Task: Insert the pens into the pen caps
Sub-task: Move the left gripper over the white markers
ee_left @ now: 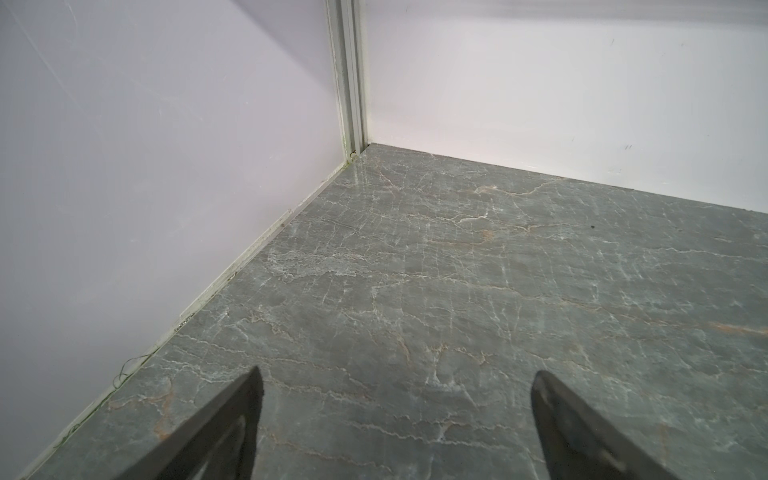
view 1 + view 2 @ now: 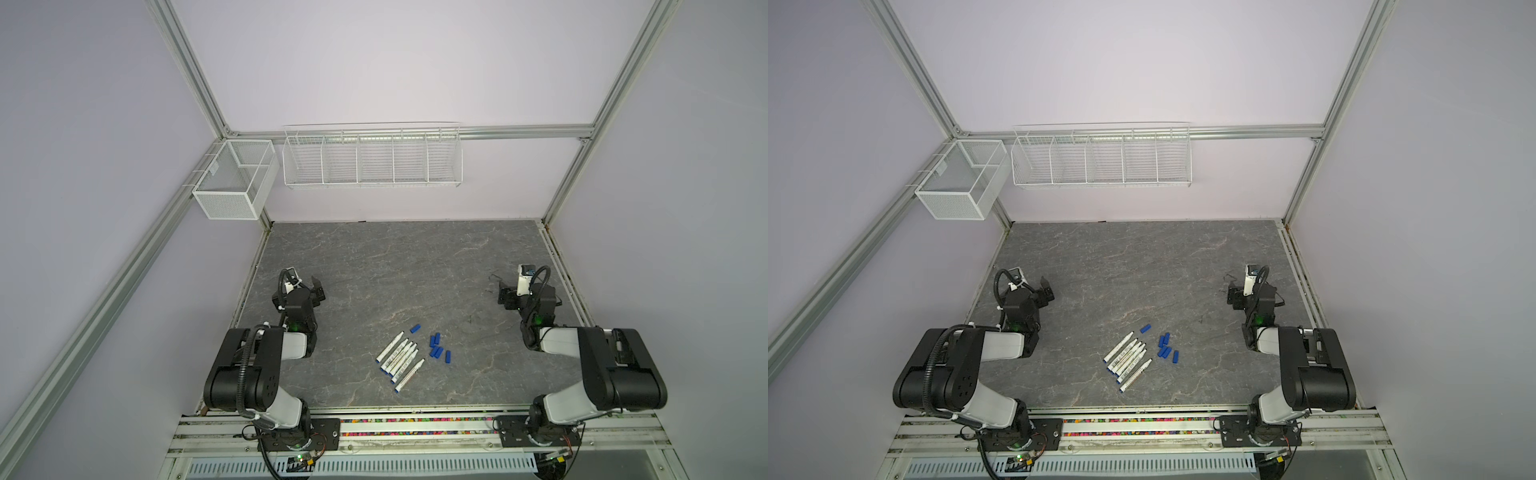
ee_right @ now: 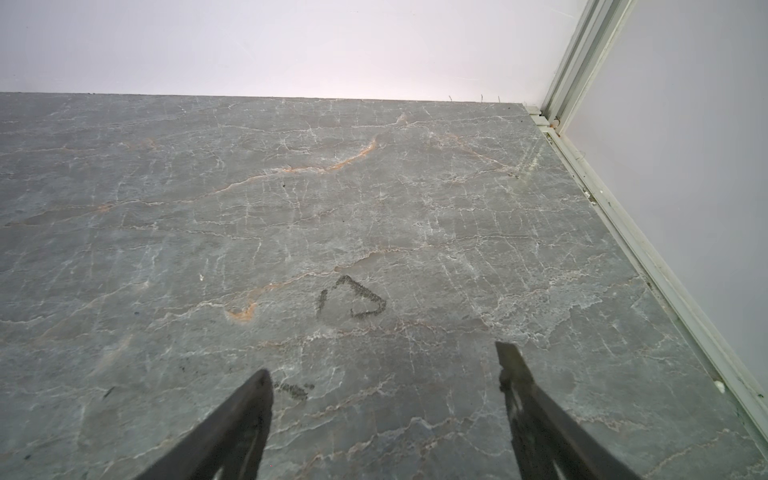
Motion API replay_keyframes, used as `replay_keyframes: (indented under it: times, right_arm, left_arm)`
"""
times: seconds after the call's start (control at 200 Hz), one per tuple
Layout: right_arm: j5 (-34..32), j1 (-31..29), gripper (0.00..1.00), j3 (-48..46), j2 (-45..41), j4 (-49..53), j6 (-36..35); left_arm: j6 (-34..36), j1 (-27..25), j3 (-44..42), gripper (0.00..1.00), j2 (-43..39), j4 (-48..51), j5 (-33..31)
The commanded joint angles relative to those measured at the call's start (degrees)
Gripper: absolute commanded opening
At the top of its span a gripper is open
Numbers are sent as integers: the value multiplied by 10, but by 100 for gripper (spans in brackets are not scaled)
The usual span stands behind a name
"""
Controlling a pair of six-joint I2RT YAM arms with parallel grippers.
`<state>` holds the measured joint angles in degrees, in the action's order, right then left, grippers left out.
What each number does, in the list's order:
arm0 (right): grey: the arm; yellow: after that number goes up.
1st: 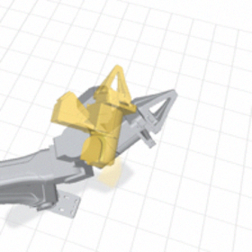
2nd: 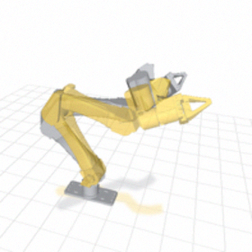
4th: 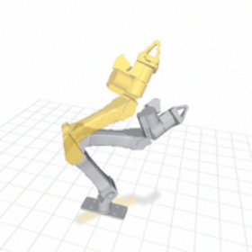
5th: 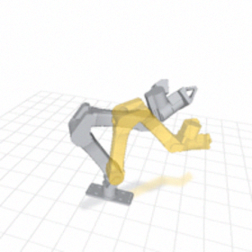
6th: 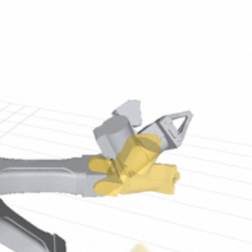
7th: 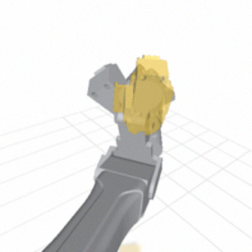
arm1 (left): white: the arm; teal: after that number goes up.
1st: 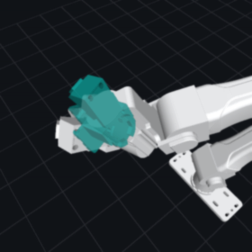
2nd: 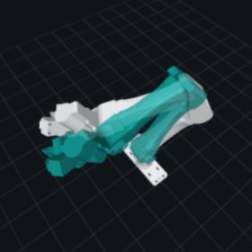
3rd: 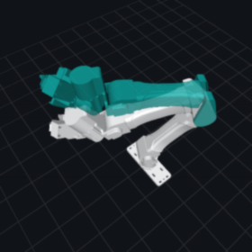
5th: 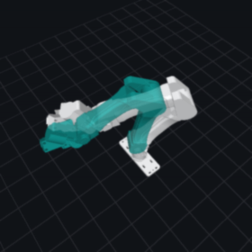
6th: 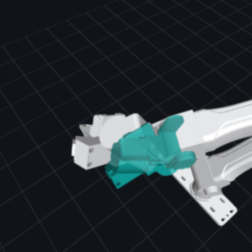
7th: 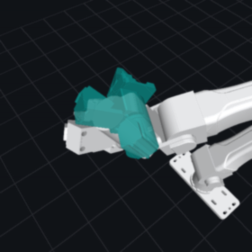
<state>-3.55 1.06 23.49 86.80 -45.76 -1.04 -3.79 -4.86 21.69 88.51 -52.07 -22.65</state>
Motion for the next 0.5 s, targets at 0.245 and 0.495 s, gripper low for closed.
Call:
replay_keyframes:
  times: [0.245,0.495]
  right_arm:
    - [14,-5,95,24,-9,39,-15]
    - [-9,-50,80,207,-79,371,105]
  left_arm:
    - [17,-18,84,99,-72,206,-8]
    - [-151,-88,245,100,-134,558,-71]
